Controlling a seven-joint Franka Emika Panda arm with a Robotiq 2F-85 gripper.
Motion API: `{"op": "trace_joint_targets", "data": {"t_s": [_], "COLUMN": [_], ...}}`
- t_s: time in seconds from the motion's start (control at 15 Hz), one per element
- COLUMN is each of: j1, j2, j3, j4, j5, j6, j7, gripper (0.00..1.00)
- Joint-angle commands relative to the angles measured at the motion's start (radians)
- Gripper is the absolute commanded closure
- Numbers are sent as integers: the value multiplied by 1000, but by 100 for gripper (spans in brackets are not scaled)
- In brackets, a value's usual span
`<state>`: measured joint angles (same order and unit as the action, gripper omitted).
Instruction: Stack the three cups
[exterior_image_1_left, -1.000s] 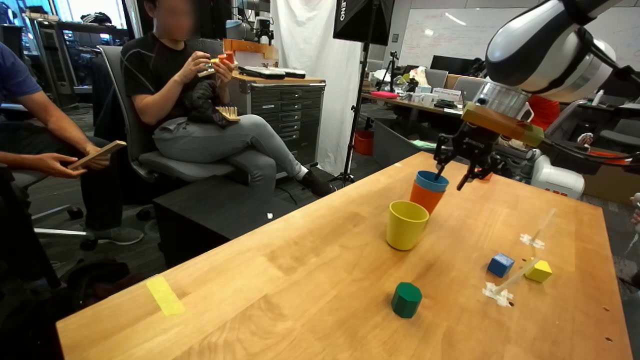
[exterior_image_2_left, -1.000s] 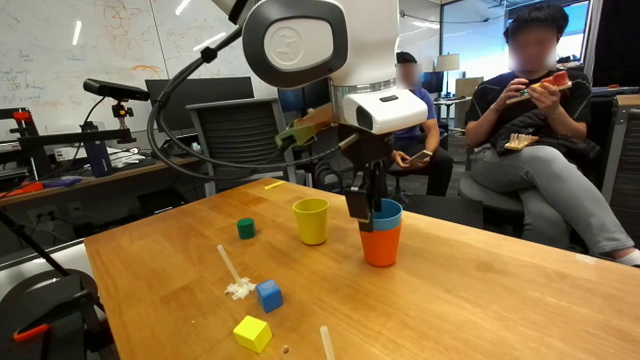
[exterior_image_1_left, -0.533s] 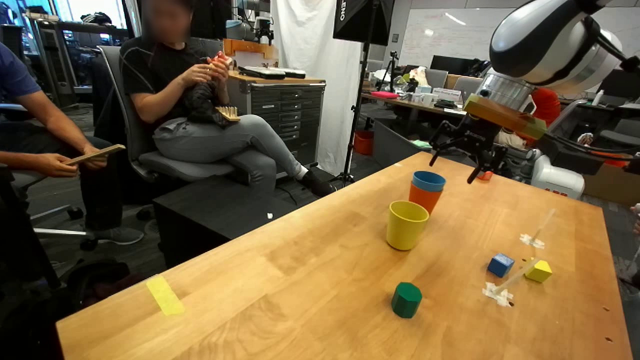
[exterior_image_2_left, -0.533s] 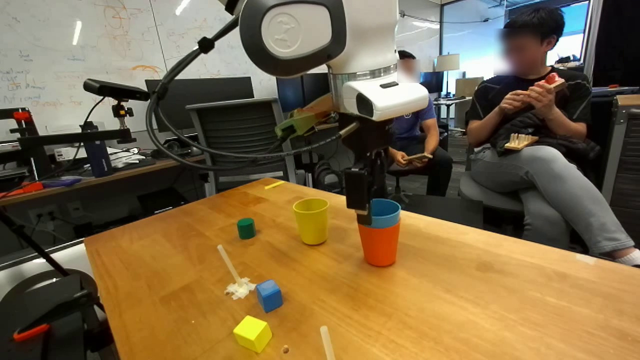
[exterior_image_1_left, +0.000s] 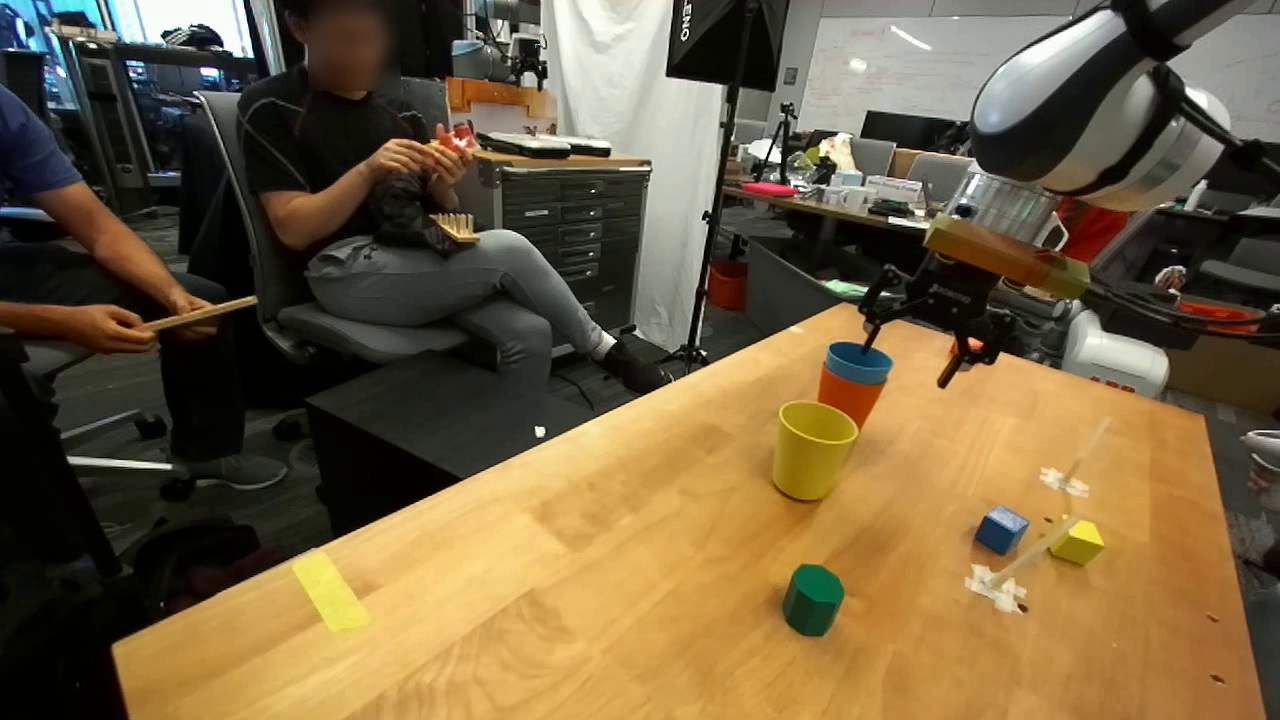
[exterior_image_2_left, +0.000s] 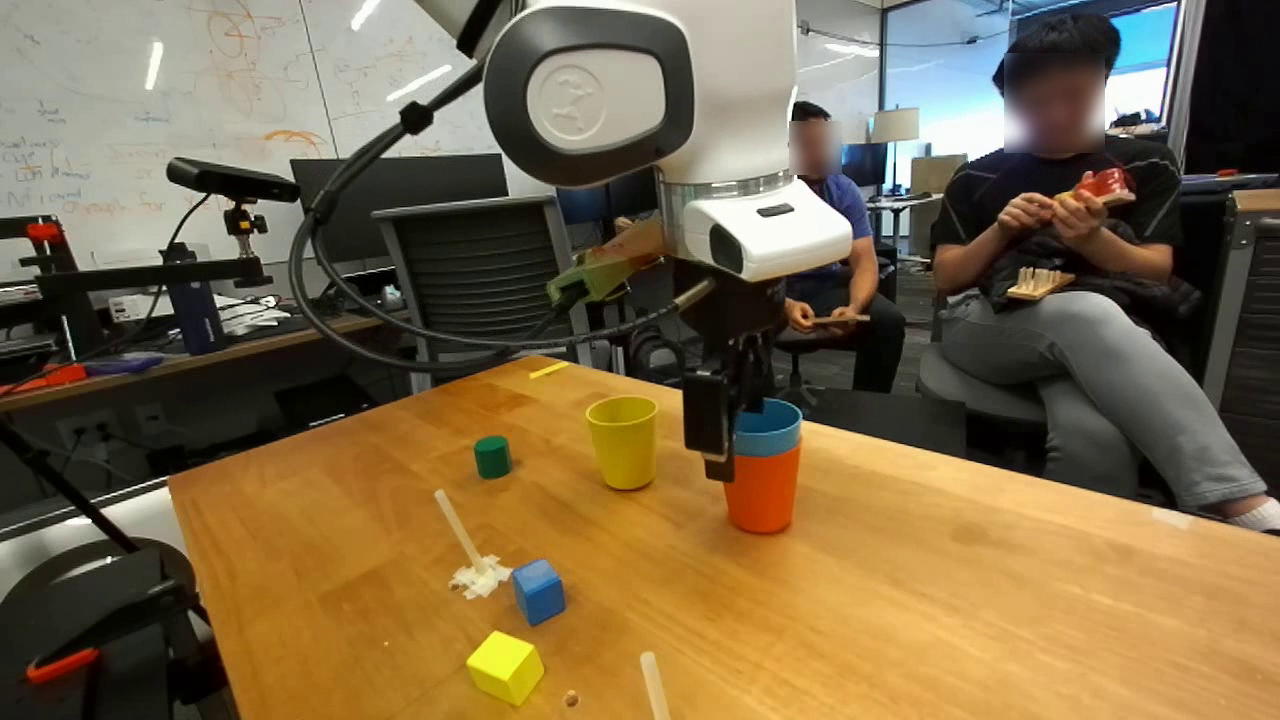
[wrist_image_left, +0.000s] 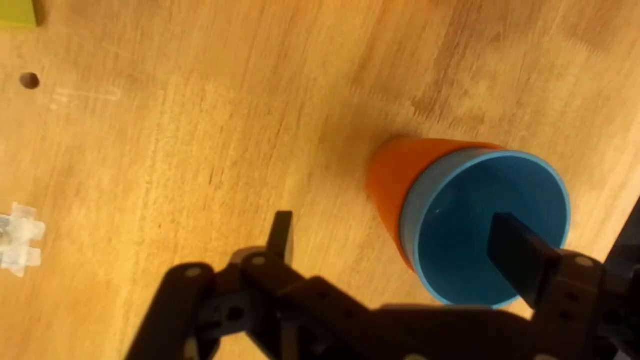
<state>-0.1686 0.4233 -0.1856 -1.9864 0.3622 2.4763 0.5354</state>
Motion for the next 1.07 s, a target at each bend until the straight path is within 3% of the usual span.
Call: {"op": "trace_joint_targets", "data": {"t_s": [0.0,0.13,0.2,0.33,0.87,1.0], "j1": [15,19,20,24,61,67], "j2": [33,55,62,76,107,105], "j3": [-16,-20,-20,-21,-39,-37], "j4": [25,38,42,53,68,63], "j5": [-24,-32,-32,-34,-93,-101], "j6": [6,2,1,-2,40,46], "j7": [26,35,38,47,147,160], "gripper": [0,0,25,32,95,100]}}
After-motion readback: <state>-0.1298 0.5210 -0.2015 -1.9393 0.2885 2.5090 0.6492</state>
